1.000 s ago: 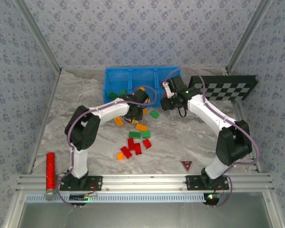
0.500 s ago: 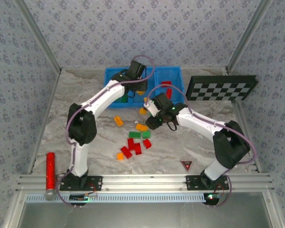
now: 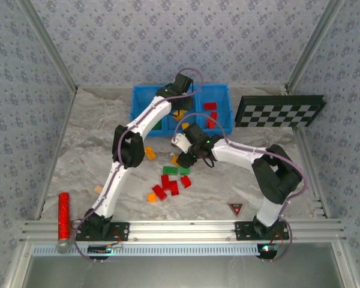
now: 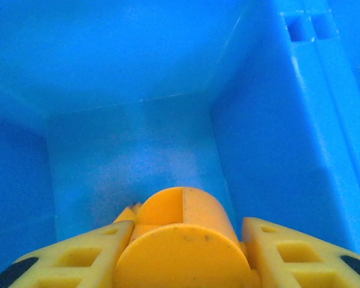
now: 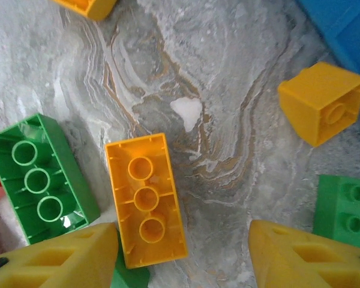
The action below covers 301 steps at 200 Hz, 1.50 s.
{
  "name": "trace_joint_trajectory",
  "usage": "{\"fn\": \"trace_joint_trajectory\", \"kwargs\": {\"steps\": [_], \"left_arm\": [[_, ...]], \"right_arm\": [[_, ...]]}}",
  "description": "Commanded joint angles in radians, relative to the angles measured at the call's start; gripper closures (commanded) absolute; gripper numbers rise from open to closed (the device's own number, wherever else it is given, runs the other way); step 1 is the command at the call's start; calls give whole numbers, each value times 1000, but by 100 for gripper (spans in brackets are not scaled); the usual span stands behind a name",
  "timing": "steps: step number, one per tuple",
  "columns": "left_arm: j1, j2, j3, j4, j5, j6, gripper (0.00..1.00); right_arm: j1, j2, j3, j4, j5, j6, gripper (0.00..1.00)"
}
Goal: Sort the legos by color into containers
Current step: Place the lego in the container, then pick up the lego from the center of the table.
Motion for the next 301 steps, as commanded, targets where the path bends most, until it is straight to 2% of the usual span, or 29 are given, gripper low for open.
{"fn": "trace_joint_trajectory", "kwargs": {"steps": [1,83,148,197,244,269,301], "left_arm": [[4,25,92,-75,3,8,57],[1,2,27,-51,43,-19,50],[4,-118,-71,-14,82,-15,41],[4,-237,-138,18,120,-16,41],[5,-386,-210,26,132,9,40],[11,-509,-317,39,95,34,40],[44,-705,-545,72,30,45,39]], "right_arm": [[14,41,34,6,2,-34,38],[27,140,87,-31,10,-51,39],[21,194,157,-95,-6,-64,41],[12,213,178,-132,-19,-65,55],[-2,205,195,-160,-53,-62,73],[-29,151,200,-174,-70,-41,75],[-95,74,225,-181,-94,-5,76]]}}
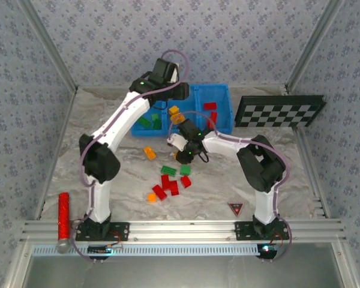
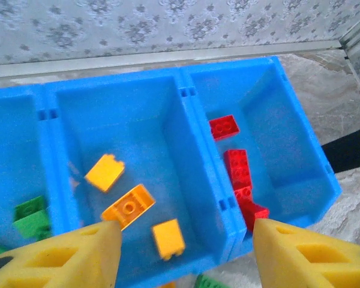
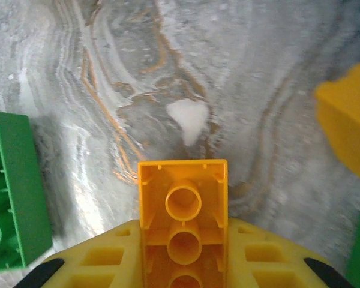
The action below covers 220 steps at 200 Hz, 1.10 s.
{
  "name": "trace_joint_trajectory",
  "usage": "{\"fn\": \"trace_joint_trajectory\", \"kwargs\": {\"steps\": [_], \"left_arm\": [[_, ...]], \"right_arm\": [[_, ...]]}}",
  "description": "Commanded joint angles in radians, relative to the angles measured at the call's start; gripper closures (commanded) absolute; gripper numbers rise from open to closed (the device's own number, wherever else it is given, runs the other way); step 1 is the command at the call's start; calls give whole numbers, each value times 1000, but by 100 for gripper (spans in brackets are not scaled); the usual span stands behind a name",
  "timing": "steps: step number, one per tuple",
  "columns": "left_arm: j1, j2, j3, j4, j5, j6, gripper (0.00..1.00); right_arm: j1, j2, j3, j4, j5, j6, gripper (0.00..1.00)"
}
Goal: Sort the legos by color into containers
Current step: Pick up the lego from the center of the table, then place the lego in the container.
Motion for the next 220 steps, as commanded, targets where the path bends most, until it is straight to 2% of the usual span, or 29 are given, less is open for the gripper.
{"fn": "trace_joint_trajectory", "kwargs": {"steps": [1,55,92,117,150,192,220], "left_arm": [[34,-140,-126,23,-62,27,39],[69,-440,-523,10,-153,1,37],[52,-556,-762,24,-86,-65,37],[10,-553,-853,24,-72,-78,37],[-55,-502,-892,52,-59,-118,37],[-115,-448,-936,104,-13,-199,37],[-178,-400,-948,127,-12,-206,35]], "right_arm": [[-52,-89,50,-40,-34,40,76],[-151,-65,202,-37,-8,92,77],[-159,42,373,-59,69,103,77],[-128,125,499,-108,150,101,77],[-107,218,618,-151,196,110,77],[-107,288,651,-154,199,118,74],[-109,315,654,-151,201,120,70]]}}
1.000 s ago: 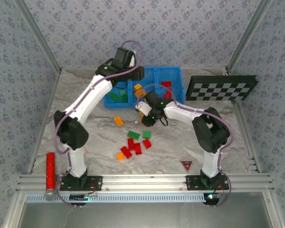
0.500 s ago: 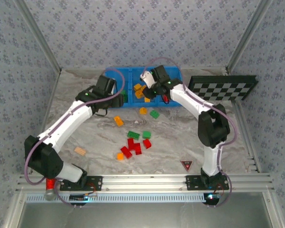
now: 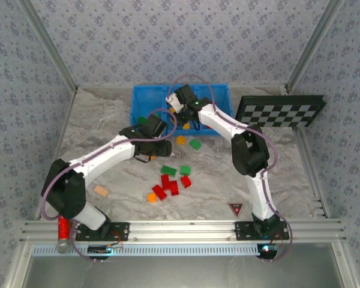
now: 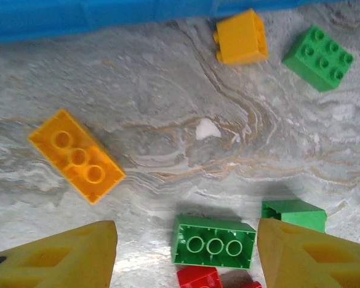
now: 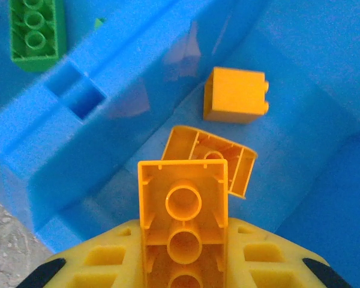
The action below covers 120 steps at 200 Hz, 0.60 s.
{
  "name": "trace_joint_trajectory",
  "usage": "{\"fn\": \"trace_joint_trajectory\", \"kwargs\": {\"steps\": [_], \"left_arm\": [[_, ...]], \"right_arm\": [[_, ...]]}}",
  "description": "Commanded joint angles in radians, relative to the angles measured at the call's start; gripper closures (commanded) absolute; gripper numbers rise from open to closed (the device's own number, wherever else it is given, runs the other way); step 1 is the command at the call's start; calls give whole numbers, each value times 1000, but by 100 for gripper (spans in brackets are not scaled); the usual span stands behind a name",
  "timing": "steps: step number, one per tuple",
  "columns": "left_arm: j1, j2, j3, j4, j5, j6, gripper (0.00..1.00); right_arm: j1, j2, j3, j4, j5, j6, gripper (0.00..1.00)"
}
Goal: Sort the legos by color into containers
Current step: Place the lego in the container.
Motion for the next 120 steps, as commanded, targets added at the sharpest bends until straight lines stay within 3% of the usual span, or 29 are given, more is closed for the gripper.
{"fn": "trace_joint_trajectory", "kwargs": {"steps": [1,120], "left_arm": [[-47,43,-10,40,23,-33,35],[-139,174,-12,5,-24,22,32]], "right_arm": [[-5,29,36,-27,19,18,70],[-24,55,50,-53,1,4,61]]}}
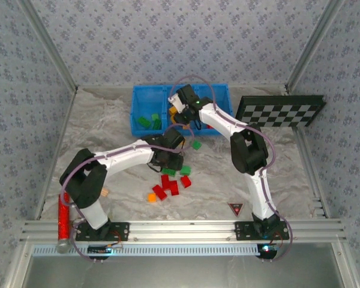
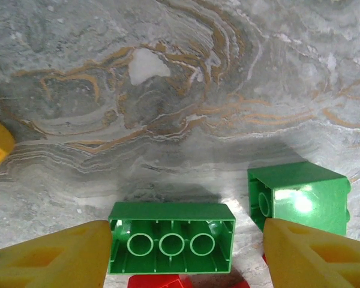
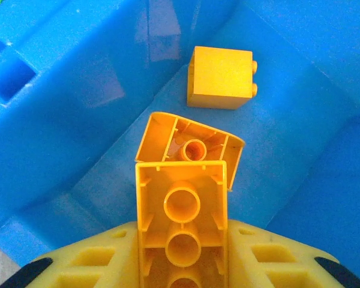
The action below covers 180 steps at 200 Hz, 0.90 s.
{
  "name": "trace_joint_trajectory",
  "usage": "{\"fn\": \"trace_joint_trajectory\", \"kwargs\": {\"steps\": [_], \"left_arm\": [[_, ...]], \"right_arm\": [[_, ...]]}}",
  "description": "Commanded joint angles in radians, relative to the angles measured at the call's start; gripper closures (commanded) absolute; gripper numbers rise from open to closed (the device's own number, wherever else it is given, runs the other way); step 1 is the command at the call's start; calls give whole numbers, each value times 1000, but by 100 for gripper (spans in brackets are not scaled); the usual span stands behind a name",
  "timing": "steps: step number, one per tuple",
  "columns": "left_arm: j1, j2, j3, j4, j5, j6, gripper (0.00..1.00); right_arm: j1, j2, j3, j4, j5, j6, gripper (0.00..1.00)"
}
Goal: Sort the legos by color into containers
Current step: Place the lego in the container, then pick up the lego from the center of the table.
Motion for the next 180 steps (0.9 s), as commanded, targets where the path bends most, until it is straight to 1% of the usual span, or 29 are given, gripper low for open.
{"fn": "trace_joint_trajectory", "kwargs": {"steps": [1,75,87,130,180], "left_arm": [[-11,17,-6,-21,-24,27,32],[-13,50,-24,-28,-55,41,30],[-13,54,-27,-22,-55,41,29],[-15,83,-24,-9,-48,47,27],[-16,117,-15,-2,-41,54,26]], "right_arm": [[-3,27,32,-38,-1,1,61],[-9,29,42,-38,-7,3,55],[-9,27,43,-63,-10,1,53],[-7,6,44,-70,-14,1,48],[-5,-33,40,-79,-6,-1,45]]}}
